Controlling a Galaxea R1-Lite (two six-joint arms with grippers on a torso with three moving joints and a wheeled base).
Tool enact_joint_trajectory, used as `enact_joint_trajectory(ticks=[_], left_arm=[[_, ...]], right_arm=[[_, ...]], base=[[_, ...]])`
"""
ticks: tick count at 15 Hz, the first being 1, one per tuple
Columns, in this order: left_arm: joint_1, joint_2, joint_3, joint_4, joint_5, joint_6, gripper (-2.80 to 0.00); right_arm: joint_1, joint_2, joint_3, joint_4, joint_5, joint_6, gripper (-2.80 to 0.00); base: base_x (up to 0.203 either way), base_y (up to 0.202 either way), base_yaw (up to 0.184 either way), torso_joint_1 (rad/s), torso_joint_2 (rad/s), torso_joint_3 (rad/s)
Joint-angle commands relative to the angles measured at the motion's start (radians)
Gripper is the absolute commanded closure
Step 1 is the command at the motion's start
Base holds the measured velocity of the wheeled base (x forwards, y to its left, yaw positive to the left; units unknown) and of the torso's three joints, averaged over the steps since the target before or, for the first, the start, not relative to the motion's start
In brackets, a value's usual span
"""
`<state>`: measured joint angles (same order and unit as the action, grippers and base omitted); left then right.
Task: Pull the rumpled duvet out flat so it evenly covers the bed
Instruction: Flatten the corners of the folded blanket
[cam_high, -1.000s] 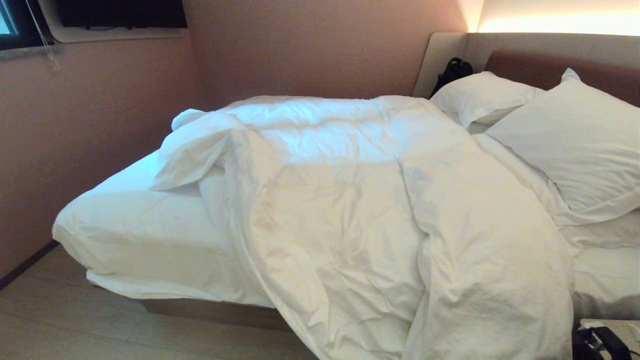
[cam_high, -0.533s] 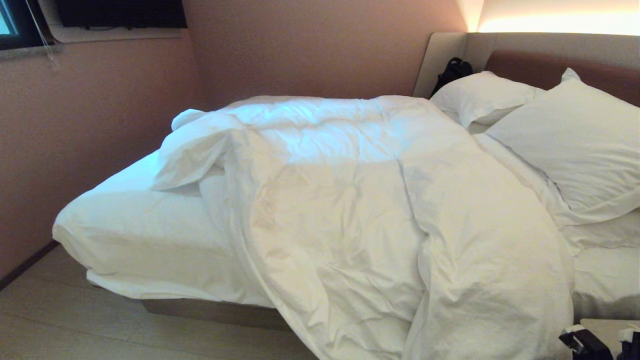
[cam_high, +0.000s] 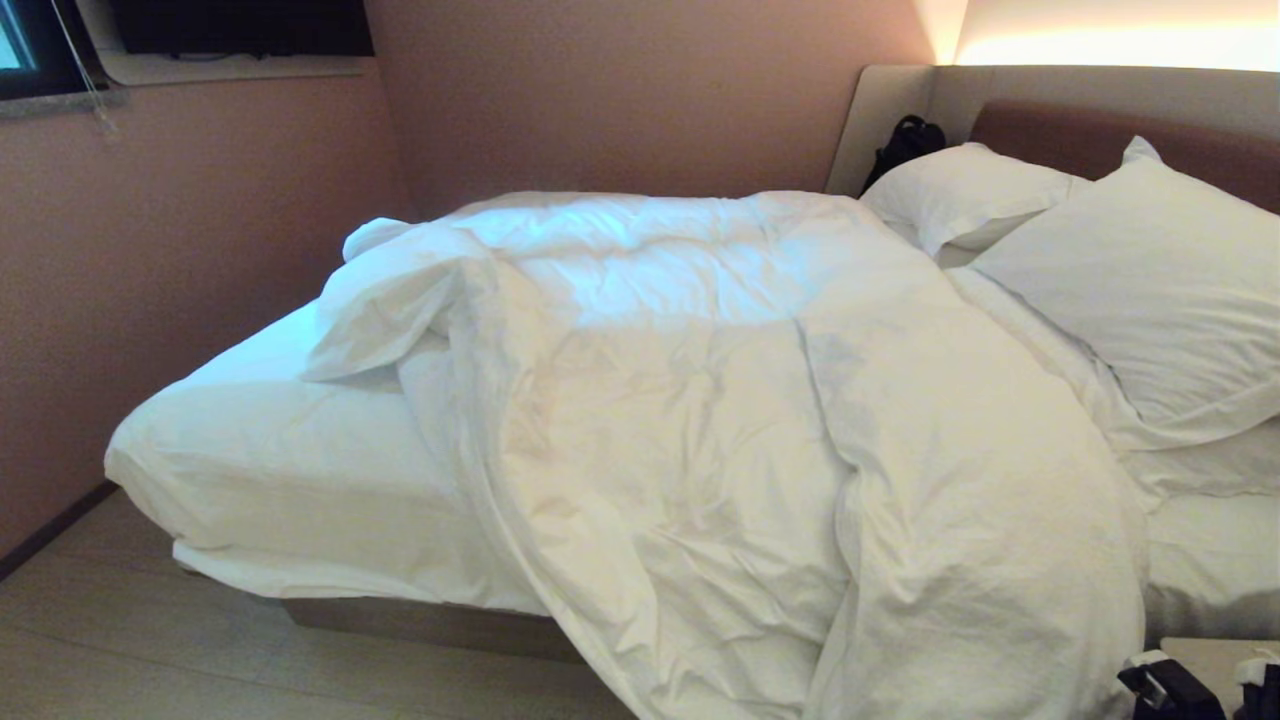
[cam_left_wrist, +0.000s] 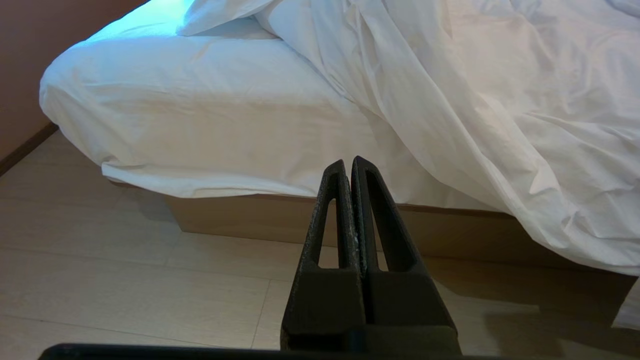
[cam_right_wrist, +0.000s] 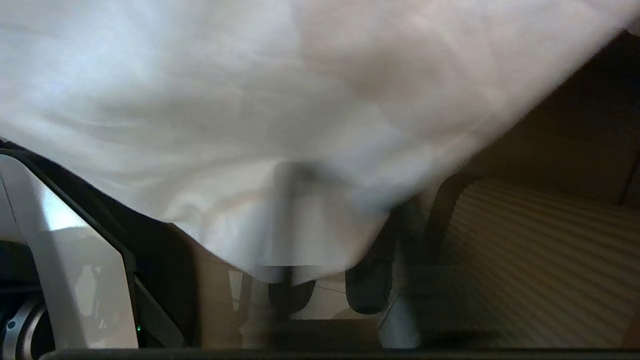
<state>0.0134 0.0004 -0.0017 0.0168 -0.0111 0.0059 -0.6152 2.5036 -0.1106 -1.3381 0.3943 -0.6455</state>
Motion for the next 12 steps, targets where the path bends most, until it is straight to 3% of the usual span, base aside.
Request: enact_joint_trajectory(ticks=[1,5,10,12], left_arm=[[0.000,0.000,0.000,0.000,-0.001,0.000,0.00],[0.000,0.000,0.000,0.000,0.000,0.000,0.00],[0.000,0.000,0.000,0.000,0.000,0.000,0.00],[0.000,0.000,0.000,0.000,-0.001,0.000,0.00]], right_arm=[[0.000,0.000,0.000,-0.007,0.003,-0.002,0.00],[-0.005,-0.008,0.012,-0.006,-0.006,0.000,0.00],[-0.058,-0.011,0.045,-0.001,-0.134,0.000,0.00],[-0.079,-0.011,0.046,-0.001,-0.148,0.000,0.00]], base=[[0.000,0.000,0.000,0.000,0.00,0.000],[0.000,0.000,0.000,0.000,0.00,0.000],[0.000,0.000,0.000,0.000,0.00,0.000],[0.000,0.000,0.000,0.000,0.00,0.000]])
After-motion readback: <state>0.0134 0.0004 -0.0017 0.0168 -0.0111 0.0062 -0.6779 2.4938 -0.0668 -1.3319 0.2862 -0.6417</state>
